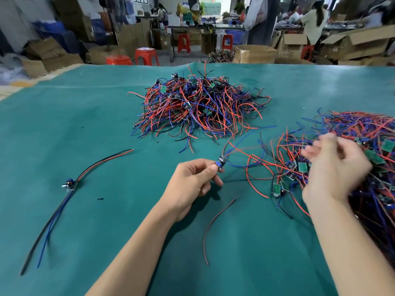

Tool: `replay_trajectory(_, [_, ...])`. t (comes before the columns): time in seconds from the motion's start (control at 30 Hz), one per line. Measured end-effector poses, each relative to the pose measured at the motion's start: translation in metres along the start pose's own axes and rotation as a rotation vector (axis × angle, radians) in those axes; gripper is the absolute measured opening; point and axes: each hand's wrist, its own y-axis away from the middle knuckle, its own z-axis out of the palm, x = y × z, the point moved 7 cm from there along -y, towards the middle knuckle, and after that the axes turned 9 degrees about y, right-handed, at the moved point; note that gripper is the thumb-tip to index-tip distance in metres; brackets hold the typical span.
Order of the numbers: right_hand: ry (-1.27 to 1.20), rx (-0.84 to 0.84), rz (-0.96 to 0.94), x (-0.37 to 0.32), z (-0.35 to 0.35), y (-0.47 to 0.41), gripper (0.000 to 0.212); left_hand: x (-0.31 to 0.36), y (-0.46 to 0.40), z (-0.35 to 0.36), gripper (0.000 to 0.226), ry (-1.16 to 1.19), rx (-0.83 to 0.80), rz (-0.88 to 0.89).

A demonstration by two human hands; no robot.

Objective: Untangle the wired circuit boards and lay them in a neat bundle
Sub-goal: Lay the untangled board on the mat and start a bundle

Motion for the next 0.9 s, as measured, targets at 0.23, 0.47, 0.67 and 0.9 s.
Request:
replay_trajectory(0.23, [0.413, -0.784, -0.269, -0.003, 0.073, 0.108, 0.035, 0.0, 0.002, 0.001, 0.021, -0.032, 0.018, 0.034])
replay_trajectory(0.47, [0.305, -0.777, -0.225, 0.002, 0.071, 0.102, 0.023, -0.001, 0.006, 0.014, 0.026, -0.096, -0.104, -0.028])
replay_trajectory(0.67, [0.289, -0.548, -0.261, -0.004, 0.057, 0.068, 0.025, 0.001, 0.009, 0.023, 0.022, -0.122, -0.204, -0.048])
replay_trajectory(0.9, [0.141, -0.246, -0.286, -0.035, 0.031, 0.036, 0.008, 0.004, 0.009, 0.026, 0.019, -0.159, -0.212, 0.003])
